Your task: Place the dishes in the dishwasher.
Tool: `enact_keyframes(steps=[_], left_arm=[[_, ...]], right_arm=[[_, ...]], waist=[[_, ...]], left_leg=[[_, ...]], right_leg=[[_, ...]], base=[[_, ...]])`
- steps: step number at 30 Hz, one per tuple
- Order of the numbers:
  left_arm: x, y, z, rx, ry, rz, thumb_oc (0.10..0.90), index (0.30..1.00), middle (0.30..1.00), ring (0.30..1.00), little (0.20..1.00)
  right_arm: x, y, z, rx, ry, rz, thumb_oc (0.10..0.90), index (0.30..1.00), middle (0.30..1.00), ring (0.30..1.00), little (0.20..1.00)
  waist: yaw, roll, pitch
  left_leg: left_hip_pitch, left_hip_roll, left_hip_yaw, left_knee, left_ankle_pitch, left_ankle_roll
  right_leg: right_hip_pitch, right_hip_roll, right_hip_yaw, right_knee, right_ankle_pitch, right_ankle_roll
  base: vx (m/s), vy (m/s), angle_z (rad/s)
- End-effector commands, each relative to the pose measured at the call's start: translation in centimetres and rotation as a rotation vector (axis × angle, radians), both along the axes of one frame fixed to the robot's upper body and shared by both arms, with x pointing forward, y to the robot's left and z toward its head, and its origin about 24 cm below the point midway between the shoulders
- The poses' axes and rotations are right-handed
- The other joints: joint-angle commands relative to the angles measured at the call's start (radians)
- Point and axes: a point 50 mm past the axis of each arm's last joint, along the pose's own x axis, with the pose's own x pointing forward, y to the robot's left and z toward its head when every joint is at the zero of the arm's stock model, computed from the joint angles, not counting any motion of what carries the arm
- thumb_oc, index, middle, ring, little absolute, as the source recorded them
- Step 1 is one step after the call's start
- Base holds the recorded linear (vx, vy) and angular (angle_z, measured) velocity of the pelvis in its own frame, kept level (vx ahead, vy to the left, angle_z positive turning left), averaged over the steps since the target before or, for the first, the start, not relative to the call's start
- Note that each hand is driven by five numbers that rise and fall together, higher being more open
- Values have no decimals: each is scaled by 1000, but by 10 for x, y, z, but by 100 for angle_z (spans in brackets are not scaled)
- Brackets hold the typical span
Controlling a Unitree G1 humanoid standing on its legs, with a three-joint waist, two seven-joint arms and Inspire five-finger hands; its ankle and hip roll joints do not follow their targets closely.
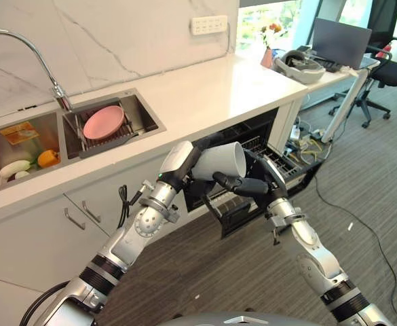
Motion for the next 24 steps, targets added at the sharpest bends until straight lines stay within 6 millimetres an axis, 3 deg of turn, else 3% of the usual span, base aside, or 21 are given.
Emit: enact_keyframes(steps=[1, 20, 23, 24], left_arm=[[-22, -39, 14, -63, -85, -246, 800, 900, 900, 900, 900], [-22, 15, -3, -246, -19, 104, 800, 900, 900, 900, 900], [-22, 26, -7, -269, -9, 165, 800, 900, 900, 900, 900], [-24, 35, -10, -272, 2, 211, 800, 900, 900, 900, 900]], right_arm=[[22, 1, 112, 356, -519, -109, 400, 300, 300, 300, 300], [19, -38, 96, 430, -471, -365, 400, 300, 300, 300, 300], [19, -49, 97, 390, -484, -423, 400, 300, 300, 300, 300], [19, -62, 95, 261, -489, -482, 400, 300, 300, 300, 300]], waist=[[26, -43, -5], [43, -35, -5], [47, -35, -4], [53, -38, -3]], left_leg=[[58, 44, 64, 10, -75, -45], [56, 47, 50, 10, -70, -48], [54, 46, 48, 10, -69, -47], [51, 45, 45, 10, -68, -47]], right_leg=[[61, -49, 11, 16, -124, 69], [69, -47, -9, 16, -129, 65], [71, -47, -14, 16, -130, 65], [71, -47, -19, 16, -130, 65]], base=[[0, 0, 0], [0, -1, 0], [0, 0, 0], [0, 0, 0]])
